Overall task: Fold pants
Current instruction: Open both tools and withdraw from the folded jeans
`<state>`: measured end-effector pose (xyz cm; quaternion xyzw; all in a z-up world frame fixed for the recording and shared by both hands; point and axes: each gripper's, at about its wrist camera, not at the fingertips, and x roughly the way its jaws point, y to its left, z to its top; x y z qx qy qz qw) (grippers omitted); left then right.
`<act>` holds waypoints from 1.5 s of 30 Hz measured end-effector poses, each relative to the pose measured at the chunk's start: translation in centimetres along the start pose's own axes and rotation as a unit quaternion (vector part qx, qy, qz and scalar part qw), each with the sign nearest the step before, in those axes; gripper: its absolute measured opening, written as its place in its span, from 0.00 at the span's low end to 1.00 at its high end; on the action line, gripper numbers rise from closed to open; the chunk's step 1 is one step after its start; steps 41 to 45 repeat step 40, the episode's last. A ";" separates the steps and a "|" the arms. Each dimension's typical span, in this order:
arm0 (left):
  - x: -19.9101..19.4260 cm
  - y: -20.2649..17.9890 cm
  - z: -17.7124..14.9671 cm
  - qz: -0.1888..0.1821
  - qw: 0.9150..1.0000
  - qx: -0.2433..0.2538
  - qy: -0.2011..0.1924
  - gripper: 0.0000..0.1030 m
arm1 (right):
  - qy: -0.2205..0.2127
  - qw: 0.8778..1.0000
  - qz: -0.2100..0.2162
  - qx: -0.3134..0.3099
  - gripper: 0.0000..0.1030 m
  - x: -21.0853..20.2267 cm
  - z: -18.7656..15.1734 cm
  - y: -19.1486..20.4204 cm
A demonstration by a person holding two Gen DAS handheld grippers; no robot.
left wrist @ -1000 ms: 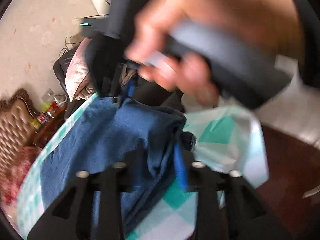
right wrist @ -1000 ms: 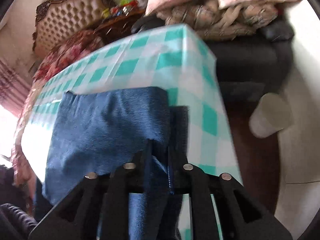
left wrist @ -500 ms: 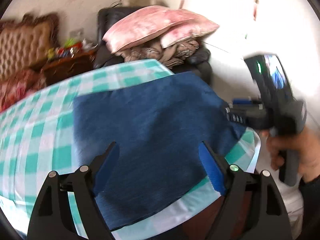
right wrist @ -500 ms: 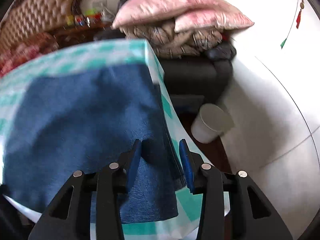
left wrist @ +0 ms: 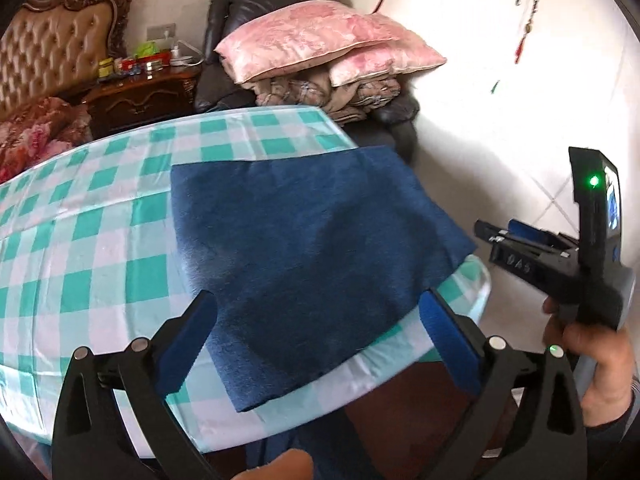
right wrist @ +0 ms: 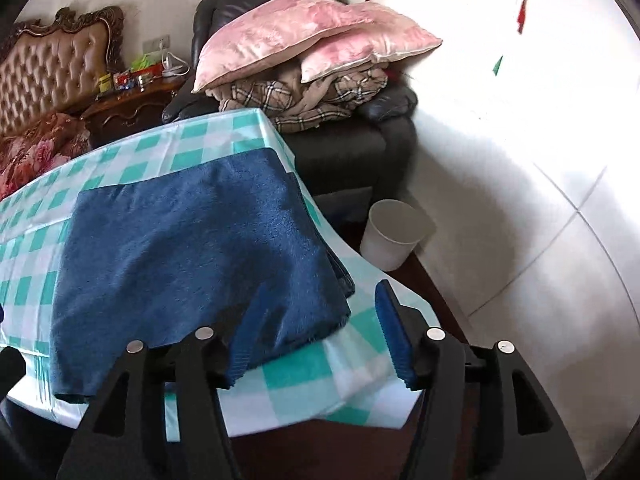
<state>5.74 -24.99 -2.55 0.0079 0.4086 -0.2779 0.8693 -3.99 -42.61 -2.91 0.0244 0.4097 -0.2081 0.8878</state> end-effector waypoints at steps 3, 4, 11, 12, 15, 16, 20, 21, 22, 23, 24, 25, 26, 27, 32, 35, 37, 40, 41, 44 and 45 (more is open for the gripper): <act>-0.6 0.0 0.2 -0.024 1.000 -0.003 -0.002 0.98 | -0.002 1.000 -0.002 0.001 0.55 -1.0 -0.3 0.2; -0.8 0.0 0.3 -0.026 1.000 -0.004 -0.005 0.98 | -0.002 1.000 0.000 0.002 0.55 -1.1 -0.3 0.2; -1.2 -0.3 0.6 -0.011 1.000 0.003 -0.016 0.98 | -0.002 1.000 0.002 0.003 0.55 -1.7 -0.6 0.3; -1.2 -0.4 0.6 -0.010 1.000 0.005 -0.016 0.98 | -0.003 1.000 0.001 0.003 0.55 -1.8 -0.7 0.3; -1.2 -0.5 0.7 -0.007 1.000 0.006 -0.015 0.98 | -0.003 1.000 0.001 0.004 0.55 -1.7 -0.5 0.3; -1.1 -0.5 0.7 -0.006 1.000 0.006 -0.015 0.98 | -0.003 1.000 0.001 0.005 0.55 -1.7 -0.6 0.2; -0.9 -0.5 0.8 -0.005 1.000 0.004 -0.011 0.98 | -0.003 1.000 0.002 0.005 0.55 -1.7 -0.6 0.2; -0.8 -0.5 0.8 -0.004 1.000 0.003 -0.009 0.98 | -0.003 1.000 0.002 0.006 0.55 -1.7 -0.6 0.2; -0.7 -0.5 0.8 -0.003 1.000 0.003 -0.009 0.98 | -0.003 1.000 0.002 0.006 0.55 -1.7 -0.6 0.1; -0.6 -0.6 0.8 -0.002 1.000 0.004 -0.008 0.98 | -0.003 1.000 0.002 0.007 0.55 -1.7 -0.6 0.0; -0.6 -0.6 0.8 -0.002 1.000 0.004 -0.007 0.98 | -0.002 1.000 0.003 0.009 0.55 -1.6 -0.6 0.0; -0.6 -0.6 0.8 -0.002 1.000 0.004 -0.008 0.98 | -0.002 1.000 0.003 0.009 0.55 -1.6 -0.7 -0.1; -0.6 -0.6 0.8 -0.003 1.000 0.005 -0.011 0.98 | -0.002 1.000 0.004 0.010 0.55 -1.6 -0.7 -0.2; -0.5 -0.6 0.8 -0.004 1.000 0.003 -0.014 0.98 | -0.002 1.000 0.004 0.011 0.55 -1.7 -0.7 -0.3; 0.9 -1.0 0.9 -0.014 1.000 0.014 -0.004 0.98 | -0.001 1.000 0.006 0.018 0.55 -1.8 -0.9 -0.6; 0.9 0.2 1.1 -0.064 0.998 -0.013 0.006 0.98 | -0.002 1.000 0.009 0.023 0.61 -1.9 -1.0 -0.5; -0.5 1.7 0.9 -0.060 0.998 -0.018 -0.022 0.98 | -0.010 0.999 0.017 0.027 0.78 -2.0 -1.0 -0.3; -3.7 6.2 -0.1 -0.042 0.997 -0.038 -0.051 0.98 | -0.024 0.999 0.020 0.028 0.84 -2.0 -1.1 0.3; -3.7 6.2 -0.1 -0.042 0.997 -0.038 -0.051 0.98 | -0.024 0.999 0.020 0.028 0.84 -2.0 -1.1 0.3; -3.7 6.2 -0.1 -0.042 0.997 -0.038 -0.051 0.98 | -0.024 0.999 0.020 0.028 0.84 -2.0 -1.1 0.3; -3.7 6.2 -0.1 -0.042 0.997 -0.038 -0.051 0.98 | -0.024 0.999 0.020 0.028 0.84 -2.0 -1.1 0.3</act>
